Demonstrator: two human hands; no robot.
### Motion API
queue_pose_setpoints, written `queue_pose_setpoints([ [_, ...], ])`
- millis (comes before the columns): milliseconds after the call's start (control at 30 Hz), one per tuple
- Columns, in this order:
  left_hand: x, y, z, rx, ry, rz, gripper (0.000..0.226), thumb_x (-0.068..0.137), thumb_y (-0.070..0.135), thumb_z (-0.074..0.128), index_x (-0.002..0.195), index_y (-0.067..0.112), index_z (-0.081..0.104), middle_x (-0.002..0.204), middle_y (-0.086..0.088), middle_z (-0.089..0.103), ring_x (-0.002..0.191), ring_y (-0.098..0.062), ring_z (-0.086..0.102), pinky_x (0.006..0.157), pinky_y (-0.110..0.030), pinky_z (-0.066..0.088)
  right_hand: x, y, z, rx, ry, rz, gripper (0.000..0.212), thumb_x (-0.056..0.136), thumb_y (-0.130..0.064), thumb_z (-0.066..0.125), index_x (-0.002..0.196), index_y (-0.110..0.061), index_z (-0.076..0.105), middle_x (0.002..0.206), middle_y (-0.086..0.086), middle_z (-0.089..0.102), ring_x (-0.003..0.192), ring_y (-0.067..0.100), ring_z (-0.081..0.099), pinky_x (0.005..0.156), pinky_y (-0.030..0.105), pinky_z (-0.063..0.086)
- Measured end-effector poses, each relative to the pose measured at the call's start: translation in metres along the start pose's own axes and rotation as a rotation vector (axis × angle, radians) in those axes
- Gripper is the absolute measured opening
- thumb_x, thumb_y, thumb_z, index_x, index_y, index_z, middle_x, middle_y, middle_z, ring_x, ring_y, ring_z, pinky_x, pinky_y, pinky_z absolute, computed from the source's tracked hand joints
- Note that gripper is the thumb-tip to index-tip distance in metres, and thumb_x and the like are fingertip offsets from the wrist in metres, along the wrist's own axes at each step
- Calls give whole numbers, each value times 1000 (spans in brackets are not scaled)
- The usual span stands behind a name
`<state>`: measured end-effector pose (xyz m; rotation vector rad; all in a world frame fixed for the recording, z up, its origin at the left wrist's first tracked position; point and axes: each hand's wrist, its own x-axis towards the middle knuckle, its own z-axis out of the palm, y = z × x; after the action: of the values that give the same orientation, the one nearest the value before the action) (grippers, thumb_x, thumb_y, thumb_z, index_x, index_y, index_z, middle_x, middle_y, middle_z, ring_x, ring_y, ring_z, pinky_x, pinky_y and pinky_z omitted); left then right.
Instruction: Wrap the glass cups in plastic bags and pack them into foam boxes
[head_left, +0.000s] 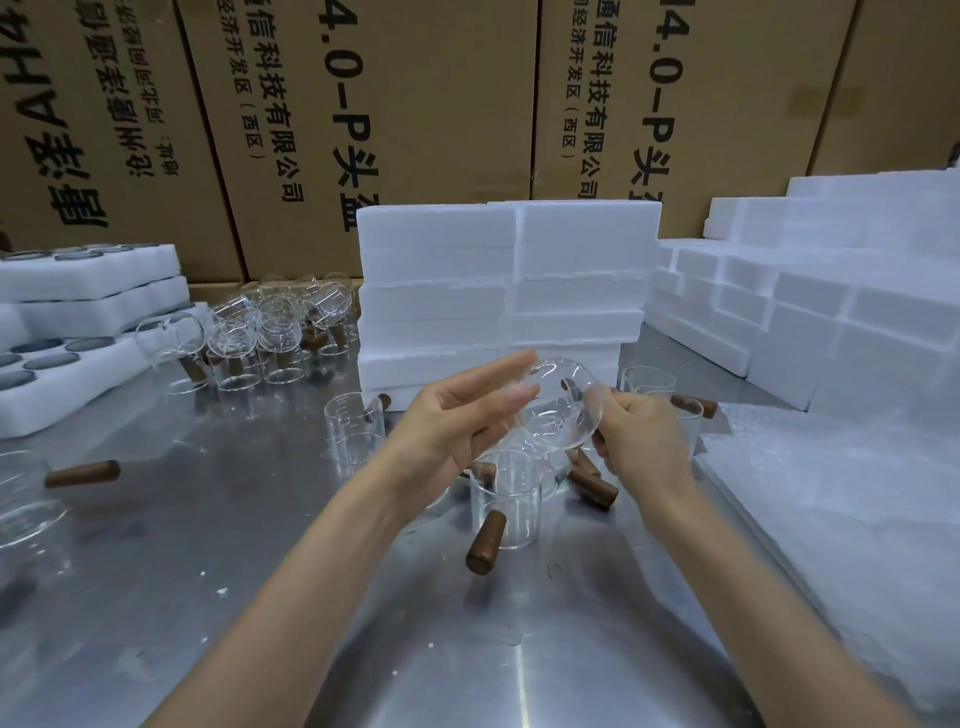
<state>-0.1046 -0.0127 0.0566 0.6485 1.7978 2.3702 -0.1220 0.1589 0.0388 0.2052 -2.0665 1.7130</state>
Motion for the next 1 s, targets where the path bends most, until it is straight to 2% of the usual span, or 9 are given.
queue_pose_setpoints([
  [100, 1, -2, 5, -53, 85, 3, 37, 62, 31, 77, 98, 21, 77, 114, 1, 71, 109, -14, 65, 87, -20, 53, -3, -1, 1, -77, 33, -82, 70, 95, -17, 50, 26, -16, 42, 29, -7, 31, 29, 8, 25, 37, 10, 25],
  [300, 1, -7, 19, 24, 271, 26, 42, 51, 42, 84, 85, 23, 69, 103, 2, 74, 101, -16, 69, 91, -28, 49, -11, -3, 3, -170, 75, -203, 62, 94, -17, 47, 32, -27, 51, 26, -8, 28, 26, 7, 31, 39, 11, 27],
  [400, -1, -11, 25, 191, 299, 74, 46, 59, 38, 85, 96, 23, 62, 104, 10, 70, 101, -6, 66, 86, -19, 50, -12, -1, 5, -204, 99, -236, 57, 94, -19, 48, 37, -27, 55, 30, -8, 43, 28, 6, 37, 41, 12, 28],
  [500, -5, -12, 28, 386, 228, 98, 65, 58, 45, 84, 114, 35, 54, 123, 19, 55, 109, 6, 56, 84, -6, 47, -13, -1, 6, -246, 145, -292, 57, 94, -20, 48, 38, -29, 51, 31, -11, 39, 32, 7, 37, 42, 15, 28],
  [600, -4, -8, 28, 408, 234, 34, 91, 56, 68, 75, 136, 36, 43, 137, 17, 47, 119, 5, 48, 100, -21, 43, -14, -1, 5, -276, 217, -327, 53, 96, -32, 43, 46, -19, 52, 43, -9, 51, 42, 9, 45, 46, 22, 31],
  [667, -4, -3, 26, 400, 255, -33, 81, 61, 81, 63, 128, 35, 52, 131, 13, 56, 113, 0, 58, 95, -27, 47, -15, -2, 6, -364, 209, -360, 50, 96, -40, 36, 58, -13, 55, 49, 0, 55, 47, 14, 48, 51, 32, 38],
  [800, -4, 3, 23, 362, 277, -64, 55, 61, 67, 60, 98, 26, 66, 92, 7, 75, 78, -11, 72, 68, -20, 56, -22, -5, 13, -557, 115, -522, 39, 97, -34, 35, 65, -13, 45, 52, -1, 47, 50, 22, 46, 48, 37, 36],
  [933, -6, 2, 19, 399, 252, -19, 55, 67, 56, 72, 108, 20, 66, 94, 4, 74, 71, -3, 69, 59, -15, 49, -17, -4, 12, -399, -28, -333, 45, 100, -28, 35, 59, -20, 53, 45, -4, 49, 50, 16, 53, 56, 30, 42],
  [1000, -6, 3, 17, 392, 222, 29, 59, 66, 46, 72, 116, 17, 63, 102, 1, 71, 76, -2, 68, 59, -12, 48, -14, -6, 11, -266, -120, -181, 51, 100, -28, 35, 52, -22, 54, 38, -7, 43, 39, 8, 43, 45, 22, 33],
])
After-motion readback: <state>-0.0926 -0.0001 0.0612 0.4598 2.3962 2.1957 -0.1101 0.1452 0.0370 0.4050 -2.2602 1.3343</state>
